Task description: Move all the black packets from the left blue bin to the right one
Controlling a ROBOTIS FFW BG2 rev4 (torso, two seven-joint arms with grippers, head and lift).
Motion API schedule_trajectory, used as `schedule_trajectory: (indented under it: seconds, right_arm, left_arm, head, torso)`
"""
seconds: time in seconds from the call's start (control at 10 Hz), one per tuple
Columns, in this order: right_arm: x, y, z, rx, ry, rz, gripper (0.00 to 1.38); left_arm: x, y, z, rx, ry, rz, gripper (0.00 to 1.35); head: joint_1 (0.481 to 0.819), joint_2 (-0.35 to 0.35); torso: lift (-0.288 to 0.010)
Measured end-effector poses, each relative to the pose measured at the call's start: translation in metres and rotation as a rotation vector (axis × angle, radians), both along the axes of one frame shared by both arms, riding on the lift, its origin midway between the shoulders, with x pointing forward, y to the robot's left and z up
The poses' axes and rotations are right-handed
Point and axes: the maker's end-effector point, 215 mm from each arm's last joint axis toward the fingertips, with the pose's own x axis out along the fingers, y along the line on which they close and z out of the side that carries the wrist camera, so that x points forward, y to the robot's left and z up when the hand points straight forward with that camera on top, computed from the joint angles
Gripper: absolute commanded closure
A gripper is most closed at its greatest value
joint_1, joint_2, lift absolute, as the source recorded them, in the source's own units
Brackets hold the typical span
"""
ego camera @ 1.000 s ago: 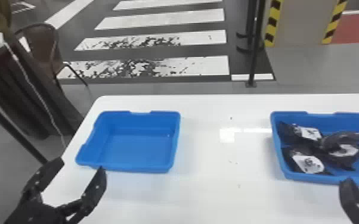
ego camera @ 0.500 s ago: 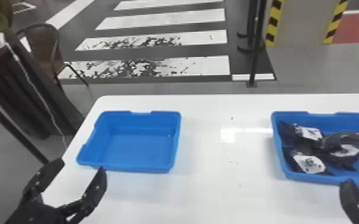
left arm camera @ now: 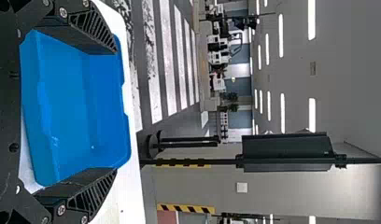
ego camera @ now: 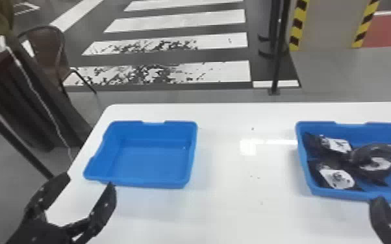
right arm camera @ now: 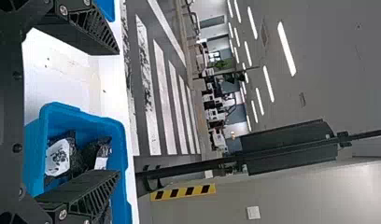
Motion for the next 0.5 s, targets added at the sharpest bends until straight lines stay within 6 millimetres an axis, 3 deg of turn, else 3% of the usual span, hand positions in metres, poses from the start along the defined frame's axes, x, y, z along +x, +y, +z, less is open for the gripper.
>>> schedule_trajectory:
  seconds: [0.5]
  right_arm:
    - [-0.0002,-0.0002,-0.0013,0.006,0.003,-0.001,0.12]
  left_arm:
    - [-0.0005,0.0001,-0.001,-0.004,0.003,0.001,0.15]
  head:
    - [0.695,0.187]
  torso:
    - [-0.14]
